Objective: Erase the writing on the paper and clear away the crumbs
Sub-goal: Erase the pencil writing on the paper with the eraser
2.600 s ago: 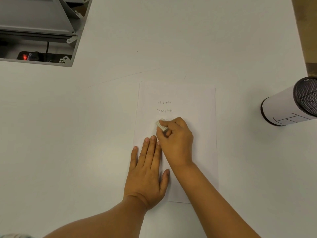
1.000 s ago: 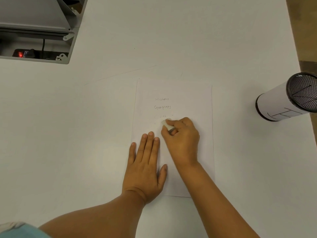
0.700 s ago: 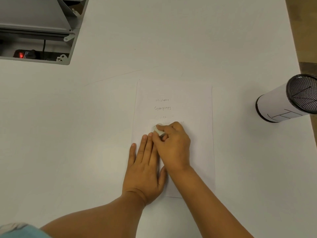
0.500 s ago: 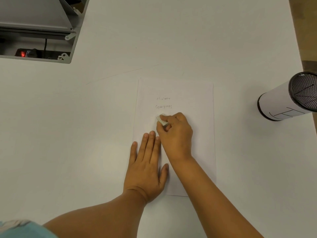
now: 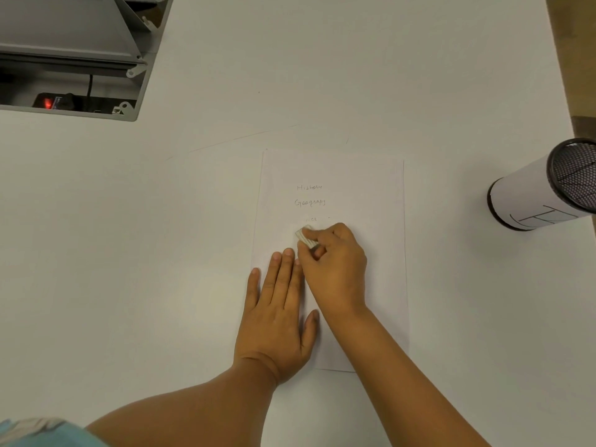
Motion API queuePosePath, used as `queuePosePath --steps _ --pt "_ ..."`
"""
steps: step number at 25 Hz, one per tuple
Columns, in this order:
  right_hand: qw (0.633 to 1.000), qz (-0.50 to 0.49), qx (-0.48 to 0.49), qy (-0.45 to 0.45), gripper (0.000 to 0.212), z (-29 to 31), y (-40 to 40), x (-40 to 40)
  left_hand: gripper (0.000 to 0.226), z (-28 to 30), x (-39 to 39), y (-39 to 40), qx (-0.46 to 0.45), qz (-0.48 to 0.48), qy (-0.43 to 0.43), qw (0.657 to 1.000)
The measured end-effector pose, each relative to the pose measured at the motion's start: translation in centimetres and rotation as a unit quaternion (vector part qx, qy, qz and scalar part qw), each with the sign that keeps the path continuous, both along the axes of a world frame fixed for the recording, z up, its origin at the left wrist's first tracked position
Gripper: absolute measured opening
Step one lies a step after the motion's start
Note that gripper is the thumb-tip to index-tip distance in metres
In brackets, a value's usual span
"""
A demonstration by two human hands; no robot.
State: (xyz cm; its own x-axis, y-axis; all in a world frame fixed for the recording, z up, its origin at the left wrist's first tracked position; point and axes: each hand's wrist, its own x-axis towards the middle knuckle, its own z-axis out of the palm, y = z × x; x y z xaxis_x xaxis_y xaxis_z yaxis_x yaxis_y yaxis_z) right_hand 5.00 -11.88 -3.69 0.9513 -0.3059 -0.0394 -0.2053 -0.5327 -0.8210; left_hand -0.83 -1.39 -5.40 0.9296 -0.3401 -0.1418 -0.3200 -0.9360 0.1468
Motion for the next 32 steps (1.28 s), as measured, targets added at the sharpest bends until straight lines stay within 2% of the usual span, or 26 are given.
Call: queuePosePath --steps 6,11,16,22,27,32 --pt "0.999 0.03 -0.014 0.005 0.017 0.5 -0.1 3.5 0.067 0.0 -0.1 0.1 -0.002 0.002 -0.003 1.0" --pt "1.0 0.015 -0.007 0.009 0.019 0.2 0.0 -0.1 0.068 -0.1 -0.1 0.1 0.0 0.003 0.002 1.0" --pt "0.999 0.029 -0.036 0.013 0.018 0.8 0.2 3.7 0.067 0.0 0.0 0.1 -0.002 0.001 0.0 1.0" --pt "1.0 -0.007 -0.01 0.013 0.019 0.4 0.4 0.0 0.068 -0.1 0.0 0.1 0.002 -0.002 0.003 1.0" --pt "1.0 -0.009 -0.015 0.015 0.017 0.6 0.6 3.9 0.066 0.2 0.0 0.1 -0.011 0.002 0.002 1.0" --pt "0.999 -0.037 -0.009 0.007 0.02 0.0 0.6 -0.1 0.067 0.2 0.0 0.1 -0.01 0.001 0.008 1.0"
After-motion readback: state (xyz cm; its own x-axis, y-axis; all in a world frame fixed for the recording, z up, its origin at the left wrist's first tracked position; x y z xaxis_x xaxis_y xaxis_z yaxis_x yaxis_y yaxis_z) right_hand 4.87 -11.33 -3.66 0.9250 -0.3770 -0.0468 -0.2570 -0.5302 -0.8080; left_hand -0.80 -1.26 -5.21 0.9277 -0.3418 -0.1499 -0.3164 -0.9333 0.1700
